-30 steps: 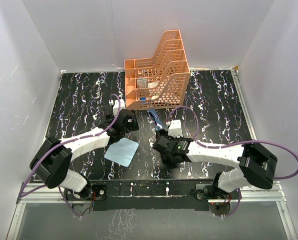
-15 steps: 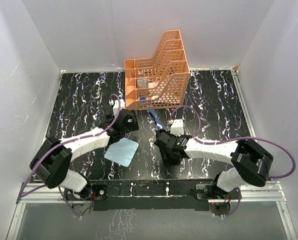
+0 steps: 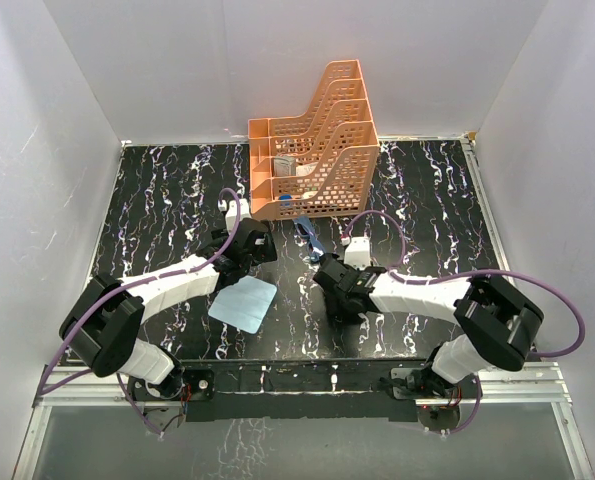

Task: Organize the sunglasses
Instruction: Open the sunglasses case at the center of the board, then move the sunglasses case to the center of the board.

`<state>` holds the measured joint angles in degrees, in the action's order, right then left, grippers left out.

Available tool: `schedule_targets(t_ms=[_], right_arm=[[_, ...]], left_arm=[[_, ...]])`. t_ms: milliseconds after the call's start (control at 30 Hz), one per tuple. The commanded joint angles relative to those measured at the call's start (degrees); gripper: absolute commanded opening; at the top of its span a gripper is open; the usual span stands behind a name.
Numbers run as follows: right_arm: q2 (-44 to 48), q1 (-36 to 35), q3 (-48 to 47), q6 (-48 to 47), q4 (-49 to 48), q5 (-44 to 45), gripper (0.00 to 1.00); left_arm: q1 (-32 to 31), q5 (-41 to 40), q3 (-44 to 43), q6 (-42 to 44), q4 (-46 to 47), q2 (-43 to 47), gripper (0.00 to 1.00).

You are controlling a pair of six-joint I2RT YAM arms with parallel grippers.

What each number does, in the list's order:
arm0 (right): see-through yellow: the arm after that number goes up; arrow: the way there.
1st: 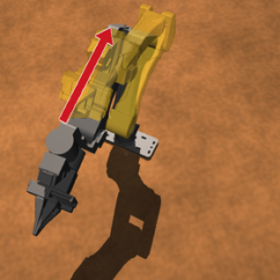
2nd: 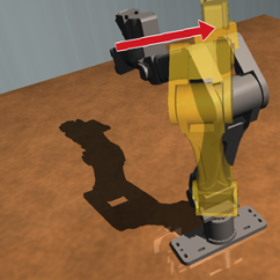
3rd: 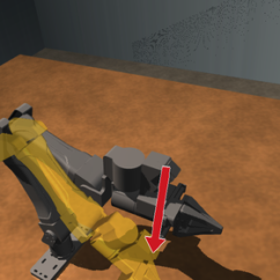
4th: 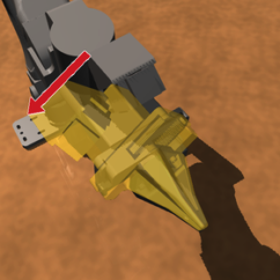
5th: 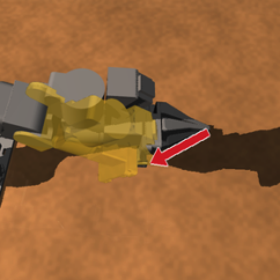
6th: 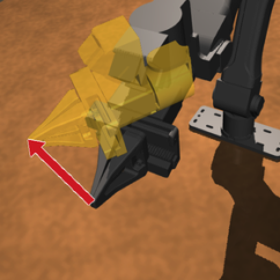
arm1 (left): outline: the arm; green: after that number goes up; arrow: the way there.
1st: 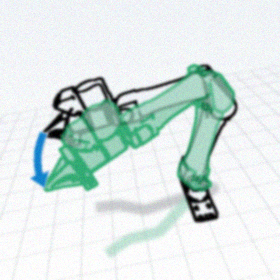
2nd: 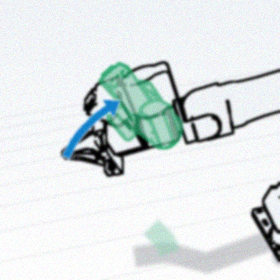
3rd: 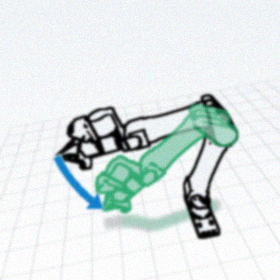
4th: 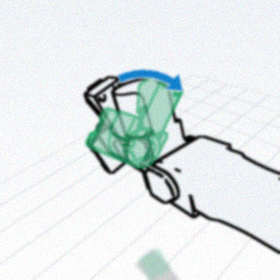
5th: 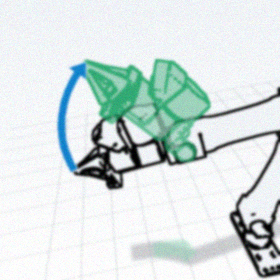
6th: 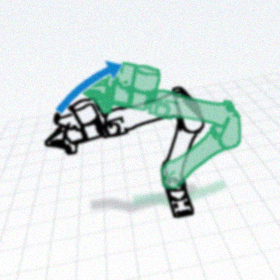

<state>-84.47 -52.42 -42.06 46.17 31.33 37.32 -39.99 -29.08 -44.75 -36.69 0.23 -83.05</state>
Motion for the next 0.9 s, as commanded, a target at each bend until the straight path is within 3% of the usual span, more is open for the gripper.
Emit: schedule_targets(t_ms=[0, 733, 867], right_arm=[[0.8, 0.7, 0.5, -0.4, -1.5, 0.0, 0.32], [12.2, -1.6, -7.1, -1.8, 6.3, 3.5, 0.35], [12.4, -4.3, -9.4, -1.4, 7.7, 4.3, 0.30]], left_arm=[[-0.3, 0.3, 0.5, -0.1, 0.2, 1.7, 0.89], [-0.3, 0.3, -0.1, 0.0, 0.2, 1.2, 0.89], [-0.4, 0.4, -0.2, 0.0, 0.0, 1.3, 0.89]])
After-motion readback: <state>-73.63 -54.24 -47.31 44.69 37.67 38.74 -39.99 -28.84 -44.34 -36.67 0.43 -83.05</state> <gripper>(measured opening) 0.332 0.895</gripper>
